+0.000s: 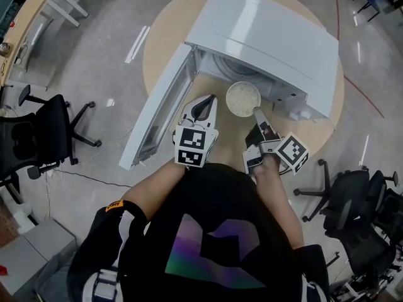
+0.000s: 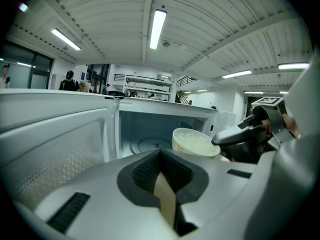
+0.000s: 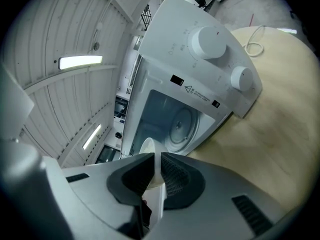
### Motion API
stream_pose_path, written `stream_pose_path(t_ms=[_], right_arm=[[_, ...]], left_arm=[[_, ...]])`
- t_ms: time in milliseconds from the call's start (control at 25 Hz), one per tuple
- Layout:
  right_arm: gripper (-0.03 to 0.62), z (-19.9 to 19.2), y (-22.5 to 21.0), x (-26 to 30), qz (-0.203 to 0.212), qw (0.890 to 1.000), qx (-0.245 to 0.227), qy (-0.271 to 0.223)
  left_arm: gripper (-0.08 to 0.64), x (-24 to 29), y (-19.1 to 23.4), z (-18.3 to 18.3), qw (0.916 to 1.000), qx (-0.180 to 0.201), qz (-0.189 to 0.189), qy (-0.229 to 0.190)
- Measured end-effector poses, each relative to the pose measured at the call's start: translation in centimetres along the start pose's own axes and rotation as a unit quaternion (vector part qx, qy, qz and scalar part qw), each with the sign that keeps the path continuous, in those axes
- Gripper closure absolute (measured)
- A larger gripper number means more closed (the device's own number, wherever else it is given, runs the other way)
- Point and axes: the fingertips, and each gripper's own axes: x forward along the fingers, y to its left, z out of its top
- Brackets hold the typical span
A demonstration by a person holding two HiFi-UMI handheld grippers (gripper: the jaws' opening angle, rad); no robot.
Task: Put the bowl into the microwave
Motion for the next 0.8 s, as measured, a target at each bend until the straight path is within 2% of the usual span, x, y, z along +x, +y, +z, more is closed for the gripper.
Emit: stream_pose_path(t_ms=[480, 800], right_arm=[[0.541, 2.4, -1.1, 3.5, -0.020, 0.999, 0.017, -0.037], [0.541, 4.3, -2.7, 6.7, -0.018, 0.997, 0.037, -0.070]], left_arm=[[0.514, 3.4, 0.9, 1.3, 1.0000, 0.009, 0.003, 0.003], [0.514, 6.3, 1.8, 0.5, 0.9993, 0.020, 0.014, 0.027]])
